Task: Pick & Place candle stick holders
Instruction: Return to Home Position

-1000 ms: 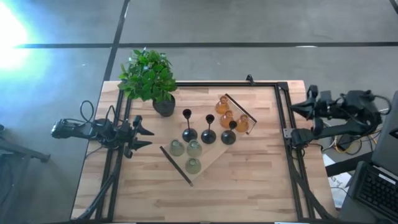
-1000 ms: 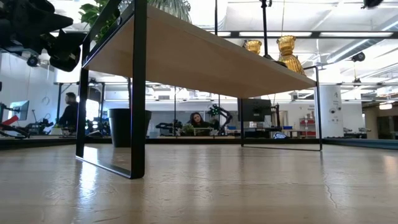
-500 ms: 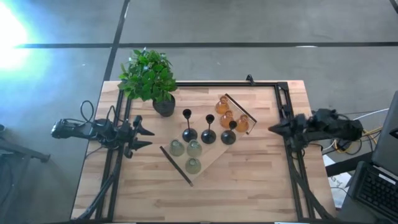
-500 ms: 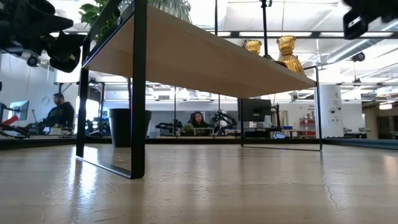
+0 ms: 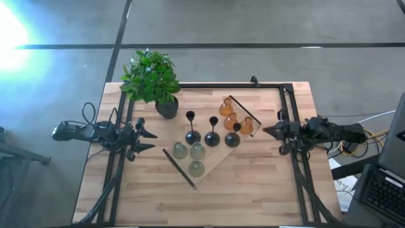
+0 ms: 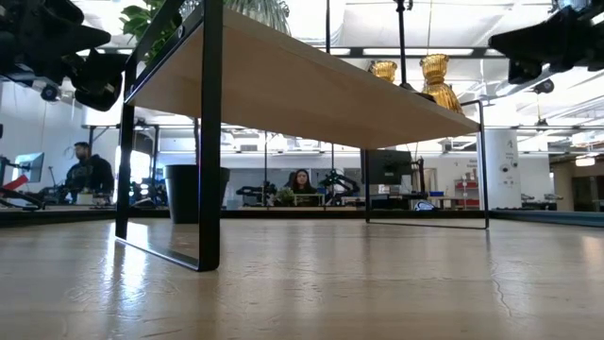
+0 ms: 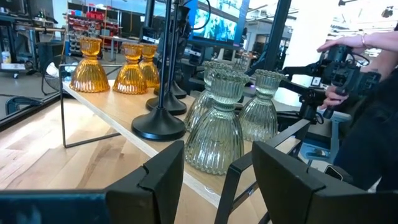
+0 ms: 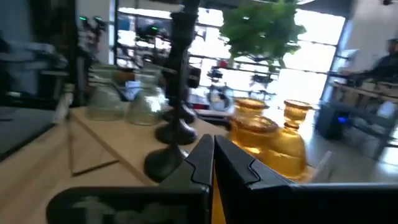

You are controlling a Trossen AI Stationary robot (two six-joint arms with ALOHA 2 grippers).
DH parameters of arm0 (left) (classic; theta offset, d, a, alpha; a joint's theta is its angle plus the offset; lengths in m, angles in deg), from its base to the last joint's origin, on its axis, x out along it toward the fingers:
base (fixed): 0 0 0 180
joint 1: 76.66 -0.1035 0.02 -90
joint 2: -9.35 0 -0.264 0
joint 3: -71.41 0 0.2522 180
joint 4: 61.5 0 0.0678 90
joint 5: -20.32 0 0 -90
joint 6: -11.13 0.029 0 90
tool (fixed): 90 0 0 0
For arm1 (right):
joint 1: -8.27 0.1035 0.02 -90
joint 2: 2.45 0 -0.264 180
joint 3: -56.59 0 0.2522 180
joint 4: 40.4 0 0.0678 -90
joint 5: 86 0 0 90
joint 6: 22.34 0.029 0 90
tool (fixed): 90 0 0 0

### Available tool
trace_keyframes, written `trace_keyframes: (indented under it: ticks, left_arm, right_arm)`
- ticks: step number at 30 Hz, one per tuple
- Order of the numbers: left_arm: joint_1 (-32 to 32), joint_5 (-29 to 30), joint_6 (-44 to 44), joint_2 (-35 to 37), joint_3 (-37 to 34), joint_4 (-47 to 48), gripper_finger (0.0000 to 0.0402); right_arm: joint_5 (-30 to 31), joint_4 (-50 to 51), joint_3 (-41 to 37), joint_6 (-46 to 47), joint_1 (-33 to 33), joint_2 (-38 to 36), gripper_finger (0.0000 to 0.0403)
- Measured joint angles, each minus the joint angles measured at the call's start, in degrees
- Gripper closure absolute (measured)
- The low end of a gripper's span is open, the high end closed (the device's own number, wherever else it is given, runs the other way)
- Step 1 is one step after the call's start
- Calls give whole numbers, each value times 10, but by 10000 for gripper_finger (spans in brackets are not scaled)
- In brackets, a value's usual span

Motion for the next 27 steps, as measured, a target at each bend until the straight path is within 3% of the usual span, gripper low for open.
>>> trace_keyframes:
  ticks: [9,15,27]
  left_arm:
    - [0,0,0,0,0,1,209]
    - [0,0,0,0,0,0,209]
    - [0,0,0,0,0,-1,209]
  right_arm:
    - [-173,19,-16,66,0,0,394]
    - [-183,-85,-96,97,0,0,394]
    - [-172,-79,-95,79,0,30,394]
